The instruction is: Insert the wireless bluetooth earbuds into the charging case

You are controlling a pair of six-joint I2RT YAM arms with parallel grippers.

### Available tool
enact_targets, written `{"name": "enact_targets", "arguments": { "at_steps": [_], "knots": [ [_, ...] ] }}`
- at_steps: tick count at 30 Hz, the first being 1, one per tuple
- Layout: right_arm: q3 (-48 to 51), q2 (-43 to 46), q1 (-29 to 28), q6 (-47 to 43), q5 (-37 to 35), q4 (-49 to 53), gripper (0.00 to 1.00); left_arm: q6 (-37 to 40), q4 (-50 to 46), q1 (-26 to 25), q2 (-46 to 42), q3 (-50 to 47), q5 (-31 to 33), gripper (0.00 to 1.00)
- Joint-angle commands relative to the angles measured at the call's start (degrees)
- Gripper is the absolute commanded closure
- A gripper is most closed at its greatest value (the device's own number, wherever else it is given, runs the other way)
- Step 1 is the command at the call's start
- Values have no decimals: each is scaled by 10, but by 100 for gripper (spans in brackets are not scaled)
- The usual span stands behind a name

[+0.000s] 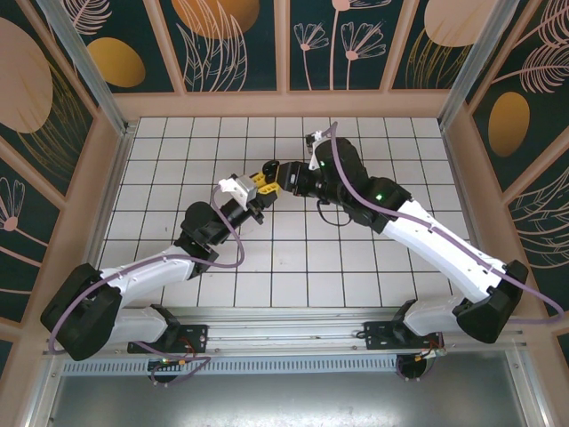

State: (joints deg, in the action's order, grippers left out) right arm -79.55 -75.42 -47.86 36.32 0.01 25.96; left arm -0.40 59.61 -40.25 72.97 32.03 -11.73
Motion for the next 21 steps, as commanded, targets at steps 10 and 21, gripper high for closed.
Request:
{"name": "enact_targets", "arguments": {
  "at_steps": [10,21],
  "knots": [
    [-14,31,137,-67,249,11,53,-42,-87,-1,9,73,-265,92],
    [46,21,155,-49,429,-59,54,-57,-118,-1,13,94,-293,92]
  ]
}}
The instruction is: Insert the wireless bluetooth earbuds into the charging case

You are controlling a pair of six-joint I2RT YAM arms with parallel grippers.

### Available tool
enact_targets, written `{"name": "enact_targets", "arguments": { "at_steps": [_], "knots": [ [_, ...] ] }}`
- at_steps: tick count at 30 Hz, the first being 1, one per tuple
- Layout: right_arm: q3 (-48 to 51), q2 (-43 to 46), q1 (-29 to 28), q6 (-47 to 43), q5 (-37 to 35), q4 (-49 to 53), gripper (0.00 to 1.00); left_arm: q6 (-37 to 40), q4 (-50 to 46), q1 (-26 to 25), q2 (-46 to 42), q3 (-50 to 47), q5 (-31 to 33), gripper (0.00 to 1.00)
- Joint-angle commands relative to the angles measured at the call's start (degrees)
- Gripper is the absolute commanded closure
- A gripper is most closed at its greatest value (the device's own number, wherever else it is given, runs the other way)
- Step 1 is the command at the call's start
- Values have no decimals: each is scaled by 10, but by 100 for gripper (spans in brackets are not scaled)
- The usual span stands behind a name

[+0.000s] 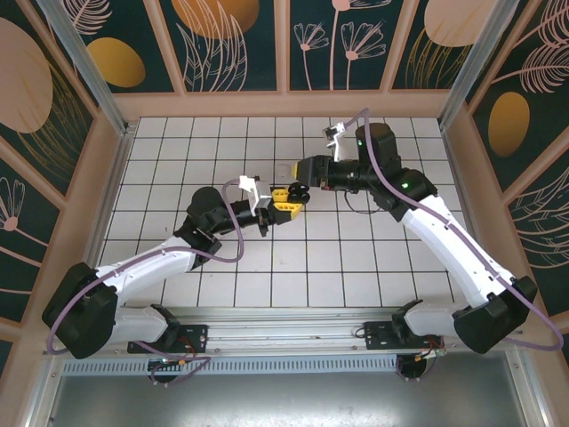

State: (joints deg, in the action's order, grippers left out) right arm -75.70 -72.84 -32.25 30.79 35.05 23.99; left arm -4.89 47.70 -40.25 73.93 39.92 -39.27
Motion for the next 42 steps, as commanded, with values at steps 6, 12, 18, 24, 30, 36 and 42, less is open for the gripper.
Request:
{"name": "enact_targets", "arguments": {
  "at_steps": [6,12,18,24,30,36,42],
  "knots": [
    [11,-5,-12,2,90,-27,55,-24,0,-1,10,19,-13,92],
    [5,15,-22,-18,98,-31,58,-46,9,0,22,11,-1,93],
    [0,49,-22,-40,119,-34,59,-76,29,6,27,-4,15,94],
    [-6,85,-19,-75,88,-9,58,-142,92,29,24,-31,13,94],
    [66,123,2,-76,21,-56,50,-199,111,41,15,-29,-23,94],
    [136,124,4,-55,26,-140,43,-247,102,43,8,-11,-75,93],
    [151,99,2,-29,101,-190,43,-266,69,43,-7,-1,-84,92]
  ]
}}
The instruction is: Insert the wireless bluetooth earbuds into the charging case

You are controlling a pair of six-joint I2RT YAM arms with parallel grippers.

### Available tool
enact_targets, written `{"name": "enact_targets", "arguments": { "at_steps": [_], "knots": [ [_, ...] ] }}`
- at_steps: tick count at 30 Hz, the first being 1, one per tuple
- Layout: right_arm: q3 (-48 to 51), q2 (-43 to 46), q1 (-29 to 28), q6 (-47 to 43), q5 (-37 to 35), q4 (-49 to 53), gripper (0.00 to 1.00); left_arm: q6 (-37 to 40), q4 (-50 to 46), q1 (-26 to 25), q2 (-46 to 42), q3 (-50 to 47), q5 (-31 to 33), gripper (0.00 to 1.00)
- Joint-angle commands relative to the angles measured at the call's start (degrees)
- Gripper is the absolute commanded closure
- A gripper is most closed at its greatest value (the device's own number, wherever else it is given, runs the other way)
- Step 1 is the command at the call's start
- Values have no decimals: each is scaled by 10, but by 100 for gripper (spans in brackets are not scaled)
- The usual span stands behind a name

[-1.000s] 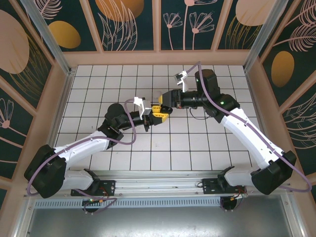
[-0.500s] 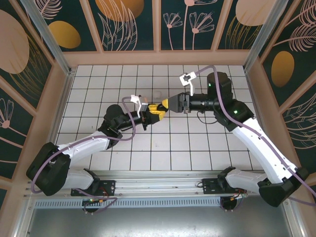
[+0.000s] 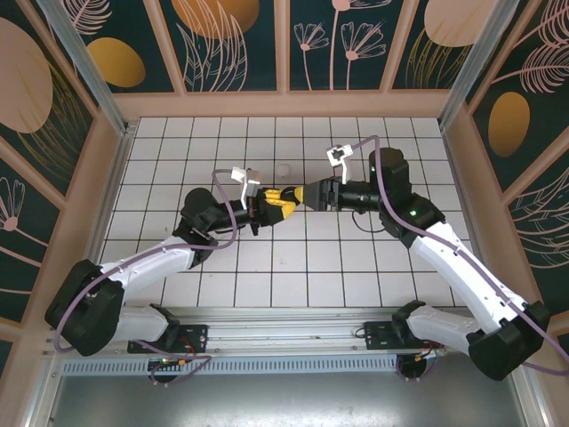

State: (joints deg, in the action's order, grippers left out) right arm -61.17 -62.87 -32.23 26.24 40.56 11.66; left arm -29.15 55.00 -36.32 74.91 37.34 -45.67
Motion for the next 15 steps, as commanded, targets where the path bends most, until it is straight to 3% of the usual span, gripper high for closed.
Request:
{"name": "enact_targets", "arguments": {
  "at_steps": [1,9,15],
  "knots": [
    [9,-2,1,20,54,-74,44,-23,-17,4,-15,31,-22,92],
    [18,-13,-10,15,72,-74,54,-57,-1,5,10,45,-52,92],
    [14,-22,-12,11,74,-67,67,-58,-13,6,18,51,-54,91]
  ]
}}
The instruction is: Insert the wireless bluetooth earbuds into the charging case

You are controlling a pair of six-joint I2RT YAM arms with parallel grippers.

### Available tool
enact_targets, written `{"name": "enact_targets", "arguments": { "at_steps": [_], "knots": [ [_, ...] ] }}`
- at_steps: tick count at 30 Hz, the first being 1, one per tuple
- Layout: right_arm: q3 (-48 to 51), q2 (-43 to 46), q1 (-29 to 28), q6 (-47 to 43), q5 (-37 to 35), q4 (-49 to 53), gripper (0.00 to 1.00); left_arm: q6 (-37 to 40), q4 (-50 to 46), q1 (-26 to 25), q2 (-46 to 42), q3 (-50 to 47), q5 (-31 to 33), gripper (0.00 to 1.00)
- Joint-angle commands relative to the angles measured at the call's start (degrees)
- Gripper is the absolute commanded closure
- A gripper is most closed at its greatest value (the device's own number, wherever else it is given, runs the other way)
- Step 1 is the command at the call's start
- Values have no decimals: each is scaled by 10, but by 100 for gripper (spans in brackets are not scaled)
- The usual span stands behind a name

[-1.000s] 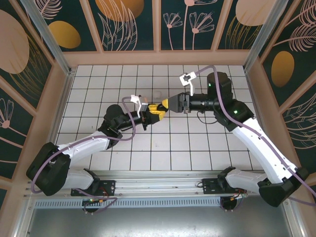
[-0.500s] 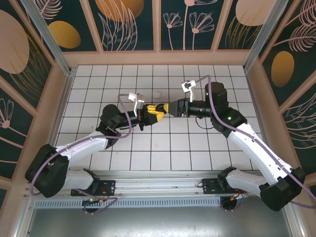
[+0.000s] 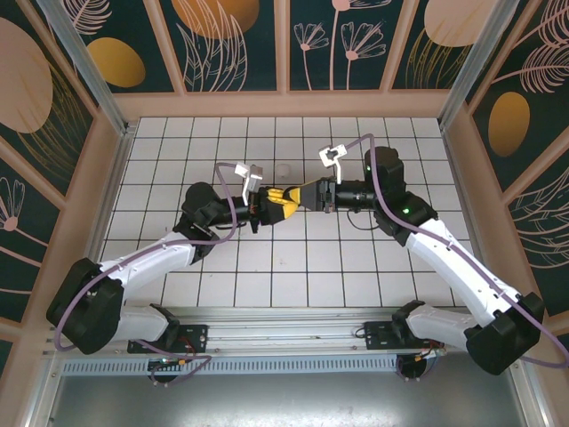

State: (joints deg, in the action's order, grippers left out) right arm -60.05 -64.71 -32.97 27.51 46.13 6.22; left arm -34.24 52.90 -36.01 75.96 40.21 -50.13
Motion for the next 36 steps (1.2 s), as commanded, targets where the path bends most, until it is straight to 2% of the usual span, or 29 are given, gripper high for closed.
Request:
{"name": "enact_targets", "arguments": {
  "at_steps": [1,5,8,11,15,18,21,24,25,31,36],
  "knots": [
    [4,-5,-5,-2,16,-12,70,-6,2,3,7,24,-9,91],
    [8,-5,-5,3,-7,-13,75,3,-16,5,6,24,-5,86],
    [17,-11,-1,13,-26,-21,78,17,-32,9,3,18,7,79],
    [22,-26,3,30,-41,-26,79,17,-35,16,-1,7,28,66],
    [27,-45,6,55,-51,-42,80,33,-65,25,-13,-4,61,45],
    [26,-56,10,65,-72,-38,80,53,-103,29,-33,-13,93,34],
    [26,-70,13,72,-99,-29,80,92,-184,32,-58,-14,150,28],
    [16,-97,13,71,-131,-4,80,146,-296,33,-91,-13,260,22],
    [14,-109,29,72,-136,0,80,161,-326,33,-103,-16,300,21],
    [5,-203,40,62,-136,-21,81,199,-452,34,-146,-25,484,14],
    [-52,-326,50,30,-123,-27,84,209,-459,34,-179,-54,521,12]
  ]
}}
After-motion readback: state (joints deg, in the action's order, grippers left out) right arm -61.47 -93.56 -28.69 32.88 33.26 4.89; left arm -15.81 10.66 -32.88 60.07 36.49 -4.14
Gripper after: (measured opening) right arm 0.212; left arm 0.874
